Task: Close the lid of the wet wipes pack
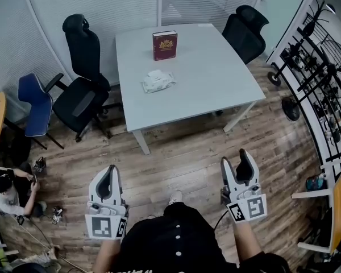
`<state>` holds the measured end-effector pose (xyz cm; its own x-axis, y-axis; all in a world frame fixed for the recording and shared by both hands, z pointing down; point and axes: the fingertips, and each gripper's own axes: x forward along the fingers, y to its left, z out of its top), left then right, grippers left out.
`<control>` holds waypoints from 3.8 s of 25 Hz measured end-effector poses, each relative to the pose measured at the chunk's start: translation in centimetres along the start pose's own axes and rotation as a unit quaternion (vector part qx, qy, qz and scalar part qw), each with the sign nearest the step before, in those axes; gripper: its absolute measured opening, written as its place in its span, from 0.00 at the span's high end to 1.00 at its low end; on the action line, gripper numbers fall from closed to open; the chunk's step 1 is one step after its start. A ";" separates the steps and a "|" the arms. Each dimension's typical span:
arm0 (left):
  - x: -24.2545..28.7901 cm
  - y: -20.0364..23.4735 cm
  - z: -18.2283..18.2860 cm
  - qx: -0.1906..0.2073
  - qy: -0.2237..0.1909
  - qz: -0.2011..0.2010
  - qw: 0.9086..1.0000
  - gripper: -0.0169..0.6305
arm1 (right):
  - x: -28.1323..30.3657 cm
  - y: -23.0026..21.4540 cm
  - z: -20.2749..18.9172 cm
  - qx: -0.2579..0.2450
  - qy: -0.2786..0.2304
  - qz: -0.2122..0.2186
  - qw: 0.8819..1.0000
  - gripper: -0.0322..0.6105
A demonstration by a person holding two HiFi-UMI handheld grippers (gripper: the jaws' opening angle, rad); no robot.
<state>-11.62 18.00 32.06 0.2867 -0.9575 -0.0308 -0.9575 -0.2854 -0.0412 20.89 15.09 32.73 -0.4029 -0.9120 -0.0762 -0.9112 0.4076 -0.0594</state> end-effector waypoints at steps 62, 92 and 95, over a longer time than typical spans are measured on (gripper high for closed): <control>26.4 6.9 0.6 -0.006 -0.031 0.009 0.999 0.95 | 24.9 -11.0 0.7 -0.006 -0.018 0.030 0.999 0.55; 32.9 15.5 -2.5 -0.011 -0.007 0.040 0.999 0.95 | 38.8 -9.9 -1.6 0.037 -0.007 0.062 0.997 0.55; 34.2 15.8 -2.6 -0.014 -0.001 0.056 0.998 0.95 | 41.1 -10.4 -1.7 0.061 -0.003 0.089 0.994 0.55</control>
<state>-17.05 -19.37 32.92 0.1786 -0.9833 -0.0355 -0.9839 -0.1785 -0.0086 13.66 -26.69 31.88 -0.5567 -0.8244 -0.1019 -0.8079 0.5659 -0.1645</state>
